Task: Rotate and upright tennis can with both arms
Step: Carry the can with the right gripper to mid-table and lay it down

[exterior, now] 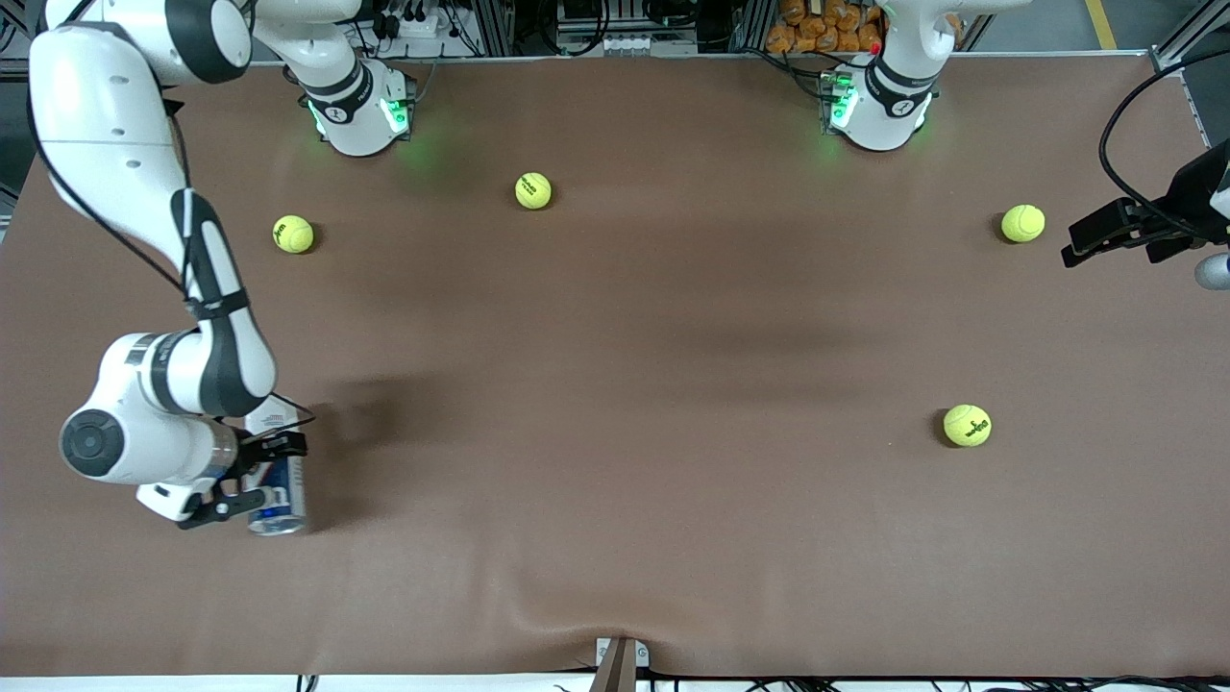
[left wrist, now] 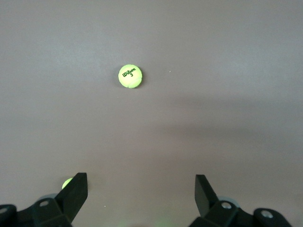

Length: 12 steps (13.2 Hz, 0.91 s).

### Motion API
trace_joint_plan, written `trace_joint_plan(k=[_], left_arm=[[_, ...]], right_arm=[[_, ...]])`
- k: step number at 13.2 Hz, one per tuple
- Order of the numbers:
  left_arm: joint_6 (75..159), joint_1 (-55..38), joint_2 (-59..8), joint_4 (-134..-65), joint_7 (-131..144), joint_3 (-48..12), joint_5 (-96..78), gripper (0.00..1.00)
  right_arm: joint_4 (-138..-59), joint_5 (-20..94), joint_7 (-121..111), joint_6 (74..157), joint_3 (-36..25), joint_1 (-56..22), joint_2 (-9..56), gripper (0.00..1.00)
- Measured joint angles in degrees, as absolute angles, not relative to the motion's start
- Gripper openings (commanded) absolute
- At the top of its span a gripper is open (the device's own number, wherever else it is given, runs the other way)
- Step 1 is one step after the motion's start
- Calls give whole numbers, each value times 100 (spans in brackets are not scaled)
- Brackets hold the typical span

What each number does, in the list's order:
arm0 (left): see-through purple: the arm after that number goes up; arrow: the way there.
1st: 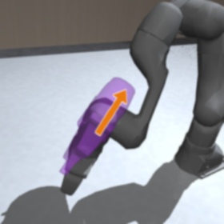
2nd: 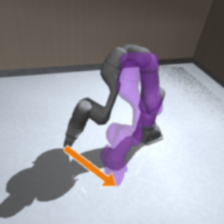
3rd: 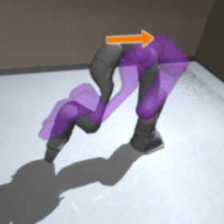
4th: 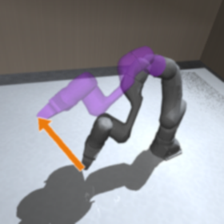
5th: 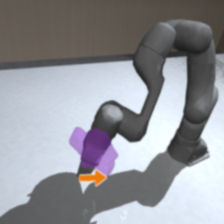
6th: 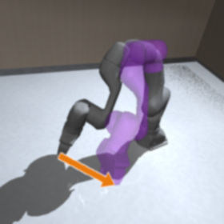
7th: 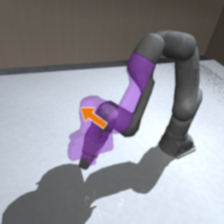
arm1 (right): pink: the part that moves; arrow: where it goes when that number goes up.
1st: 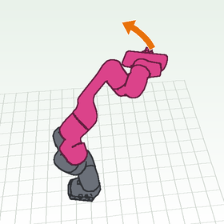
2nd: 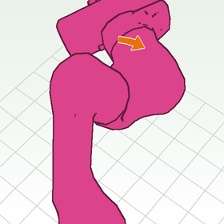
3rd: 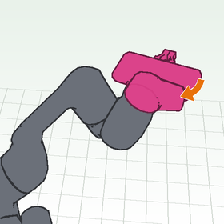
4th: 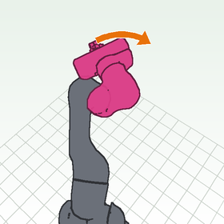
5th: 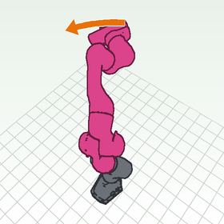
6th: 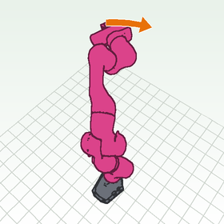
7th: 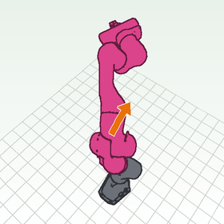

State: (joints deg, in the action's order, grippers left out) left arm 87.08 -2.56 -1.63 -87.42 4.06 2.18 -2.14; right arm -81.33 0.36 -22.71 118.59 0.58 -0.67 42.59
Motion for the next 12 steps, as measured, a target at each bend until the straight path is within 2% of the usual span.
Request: trace_joint_plan(k=[3, 6, 9, 12], left_arm=[[8708, -255, -164, -8743, 406, 218, -216, 100], [8708, -253, -164, -8745, 406, 217, -218, 100], [8708, -252, -164, -8746, 406, 217, -220, 100], [8708, -254, -164, -8748, 406, 214, -221, 100]], right_arm=[[-8119, 34, -2717, 11722, 178, -990, 3964, 75], [-8109, -75, -2766, 11710, 205, -2334, 3727, 75], [-8113, -577, -2751, 11783, 188, -3585, 3739, 75], [-8164, -1057, -2780, 12083, 171, -4236, 3916, 75]])
